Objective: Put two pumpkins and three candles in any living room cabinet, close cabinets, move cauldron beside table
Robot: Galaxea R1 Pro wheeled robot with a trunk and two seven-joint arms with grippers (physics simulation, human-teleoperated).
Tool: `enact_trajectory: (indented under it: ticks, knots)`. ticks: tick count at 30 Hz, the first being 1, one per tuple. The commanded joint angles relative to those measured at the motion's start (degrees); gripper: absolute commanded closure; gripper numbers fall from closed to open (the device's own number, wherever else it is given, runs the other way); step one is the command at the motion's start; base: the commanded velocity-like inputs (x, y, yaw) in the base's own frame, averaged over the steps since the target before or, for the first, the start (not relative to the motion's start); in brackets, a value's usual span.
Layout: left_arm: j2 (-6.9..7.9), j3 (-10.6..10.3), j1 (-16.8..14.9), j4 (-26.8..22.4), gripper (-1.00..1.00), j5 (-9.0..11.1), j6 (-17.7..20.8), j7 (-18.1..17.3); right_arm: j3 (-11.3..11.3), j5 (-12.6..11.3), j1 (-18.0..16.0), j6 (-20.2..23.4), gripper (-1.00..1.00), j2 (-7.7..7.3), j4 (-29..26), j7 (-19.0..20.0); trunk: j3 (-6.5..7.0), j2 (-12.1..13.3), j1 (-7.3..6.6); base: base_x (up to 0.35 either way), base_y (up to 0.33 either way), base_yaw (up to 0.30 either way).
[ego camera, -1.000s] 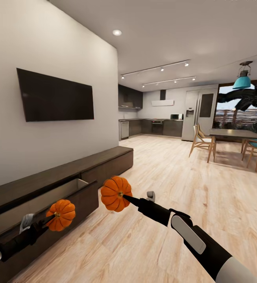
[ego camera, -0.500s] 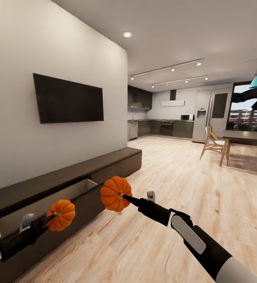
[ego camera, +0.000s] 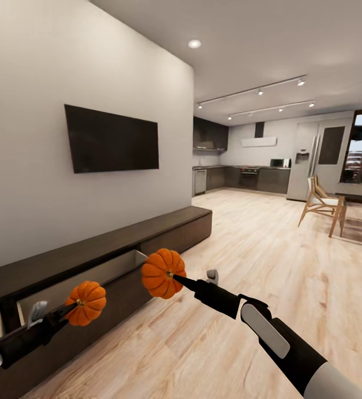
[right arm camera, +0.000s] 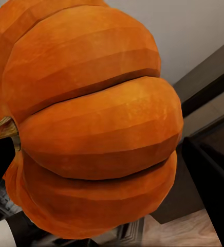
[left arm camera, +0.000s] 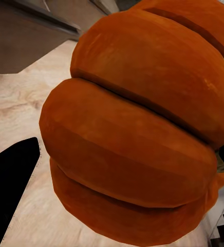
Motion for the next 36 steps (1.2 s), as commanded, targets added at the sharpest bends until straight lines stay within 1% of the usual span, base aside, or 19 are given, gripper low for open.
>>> enact_trajectory:
  ticks: [1,11,24,32,36]
  knots:
    - [0.03,-0.2,-0.1,0.0,1.00,0.5,0.4,0.1,0.1,-0.7,-0.1,0.3,1.00,-0.05,0.0,0.0,-0.14,0.0,-0.01,0.000,0.000,0.166]
    - [-0.03,-0.3,-0.1,-0.4,1.00,0.5,0.2,-0.2,0.1,-0.7,-0.1,0.3,1.00,-0.02,0.0,0.0,-0.89,0.0,-0.01,0.000,-0.007,0.164]
    - [-0.06,-0.3,-0.1,-0.5,1.00,0.5,0.3,0.1,0.1,-0.7,-0.1,0.3,1.00,-0.05,0.0,0.1,-1.86,0.0,-0.01,0.000,-0.244,0.163]
    - [0.03,-0.2,-0.1,-0.5,1.00,0.8,0.4,-0.3,0.1,-0.7,-0.1,0.3,1.00,-0.05,0.0,0.1,-2.45,0.0,-0.01,0.000,-0.035,0.161]
    - [0.02,-0.3,-0.1,-0.5,1.00,0.6,0.4,-0.1,0.1,-0.7,-0.1,0.3,1.00,-0.05,0.0,0.1,-2.03,1.6,-0.89,0.000,-0.001,0.160]
